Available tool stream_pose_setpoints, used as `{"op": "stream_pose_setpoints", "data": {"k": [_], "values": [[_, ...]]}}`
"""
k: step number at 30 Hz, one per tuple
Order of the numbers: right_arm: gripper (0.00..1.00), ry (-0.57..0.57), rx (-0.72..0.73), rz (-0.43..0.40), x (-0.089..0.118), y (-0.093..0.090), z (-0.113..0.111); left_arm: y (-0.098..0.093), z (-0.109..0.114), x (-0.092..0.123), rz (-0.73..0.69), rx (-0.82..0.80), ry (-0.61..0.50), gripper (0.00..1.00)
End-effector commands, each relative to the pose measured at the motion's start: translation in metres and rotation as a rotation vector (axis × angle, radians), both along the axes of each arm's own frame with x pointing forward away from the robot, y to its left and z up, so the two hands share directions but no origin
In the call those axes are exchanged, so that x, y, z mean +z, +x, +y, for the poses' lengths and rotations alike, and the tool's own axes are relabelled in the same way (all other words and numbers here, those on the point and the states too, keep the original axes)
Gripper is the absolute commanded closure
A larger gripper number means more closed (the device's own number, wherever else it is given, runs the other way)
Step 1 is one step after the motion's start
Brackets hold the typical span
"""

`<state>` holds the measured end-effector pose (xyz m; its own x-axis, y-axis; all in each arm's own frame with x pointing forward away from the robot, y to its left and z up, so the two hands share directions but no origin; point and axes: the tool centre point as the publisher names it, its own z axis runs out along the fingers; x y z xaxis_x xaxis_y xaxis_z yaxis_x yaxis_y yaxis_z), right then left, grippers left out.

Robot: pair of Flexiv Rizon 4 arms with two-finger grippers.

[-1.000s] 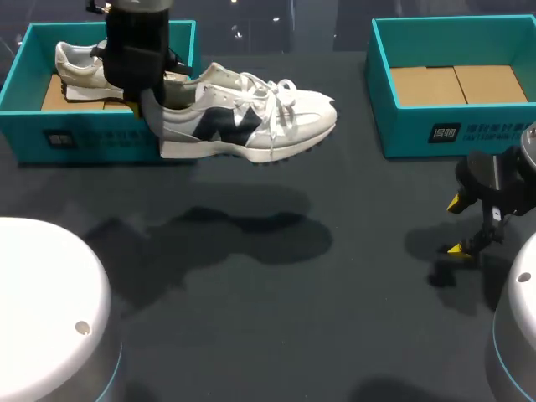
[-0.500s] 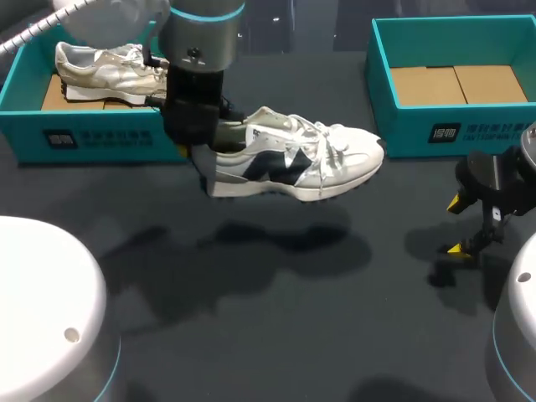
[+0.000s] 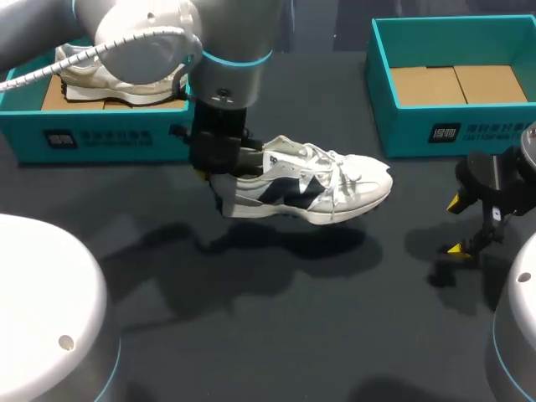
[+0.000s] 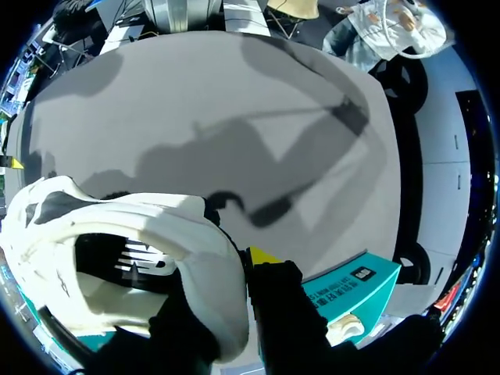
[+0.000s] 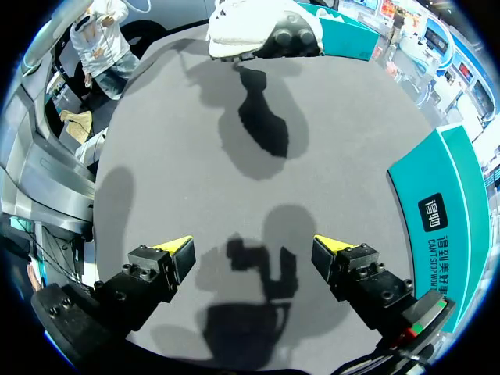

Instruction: Take the shoe out of the shoebox, open the shoe tongue, remove and reinsert the insole, then place the shoe into the shoebox

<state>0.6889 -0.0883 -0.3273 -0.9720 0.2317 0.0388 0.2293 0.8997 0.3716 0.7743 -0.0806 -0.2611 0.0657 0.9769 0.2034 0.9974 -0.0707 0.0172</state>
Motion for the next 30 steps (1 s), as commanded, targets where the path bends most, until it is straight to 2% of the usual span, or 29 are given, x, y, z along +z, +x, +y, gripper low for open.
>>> {"op": "stream_pose_setpoints", "data": {"k": [1,19,30], "values": [[0.00,-0.002,-0.001,-0.003,0.000,-0.002,0.000,-0.006,-0.003,-0.016,0.006,-0.001,0.003,1.00],[0.00,-0.002,-0.001,-0.003,0.000,-0.002,0.000,-0.021,-0.009,-0.075,-0.023,-0.046,0.048,1.00],[0.00,-0.002,-0.001,-0.003,0.000,-0.002,0.000,-0.023,-0.016,-0.101,-0.024,-0.036,0.099,1.00]]}}
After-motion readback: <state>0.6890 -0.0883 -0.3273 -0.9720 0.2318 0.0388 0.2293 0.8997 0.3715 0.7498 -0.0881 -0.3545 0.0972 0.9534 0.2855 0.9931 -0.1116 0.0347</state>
